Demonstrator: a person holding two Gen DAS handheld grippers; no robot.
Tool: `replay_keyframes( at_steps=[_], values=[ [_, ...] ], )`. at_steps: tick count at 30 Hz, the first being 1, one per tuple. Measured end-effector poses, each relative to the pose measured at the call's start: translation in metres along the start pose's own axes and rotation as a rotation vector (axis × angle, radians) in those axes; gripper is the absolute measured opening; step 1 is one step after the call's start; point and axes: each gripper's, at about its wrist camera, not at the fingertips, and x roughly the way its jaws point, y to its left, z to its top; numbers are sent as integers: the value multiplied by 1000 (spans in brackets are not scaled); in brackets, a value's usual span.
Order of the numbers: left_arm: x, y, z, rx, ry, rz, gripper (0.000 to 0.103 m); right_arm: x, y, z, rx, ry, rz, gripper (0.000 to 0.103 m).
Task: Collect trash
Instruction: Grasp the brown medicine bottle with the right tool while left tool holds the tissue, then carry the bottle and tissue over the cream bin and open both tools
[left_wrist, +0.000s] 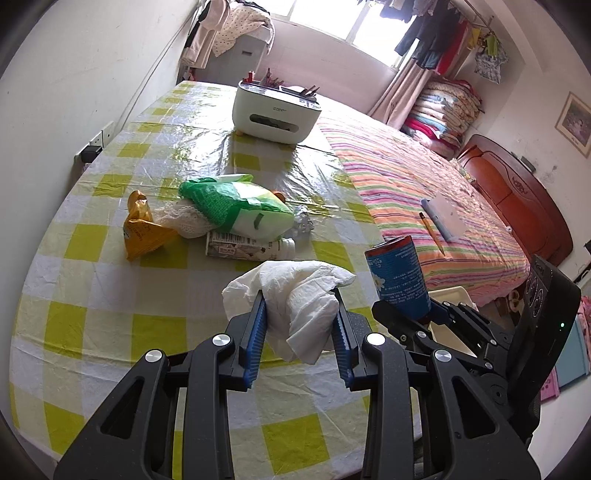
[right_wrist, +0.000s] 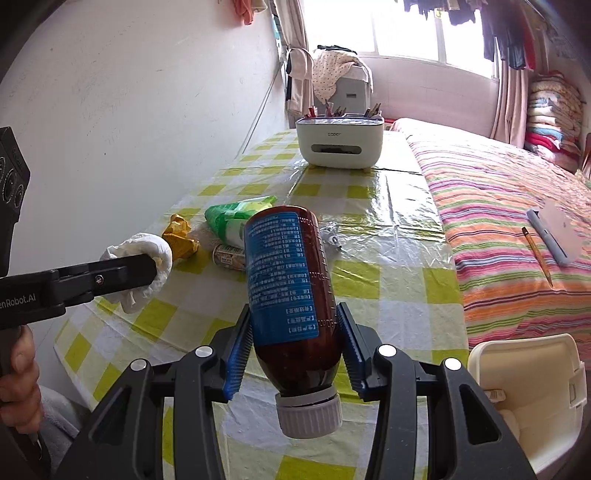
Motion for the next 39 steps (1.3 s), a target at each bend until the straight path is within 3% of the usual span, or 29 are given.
replay_keyframes(
  at_steps=[22,26,39],
  values=[
    [44,-115,-11,156,39,-107,32,-62,-125,-43,349,-95,-206,43],
    [50,-129,-14,169,47,-120,32,-71,-139,-49,390,-105,-272,43],
    [67,-175,-24,220,56,-189,32,-85,-175,-68,490,-101,-347,44]
  ],
)
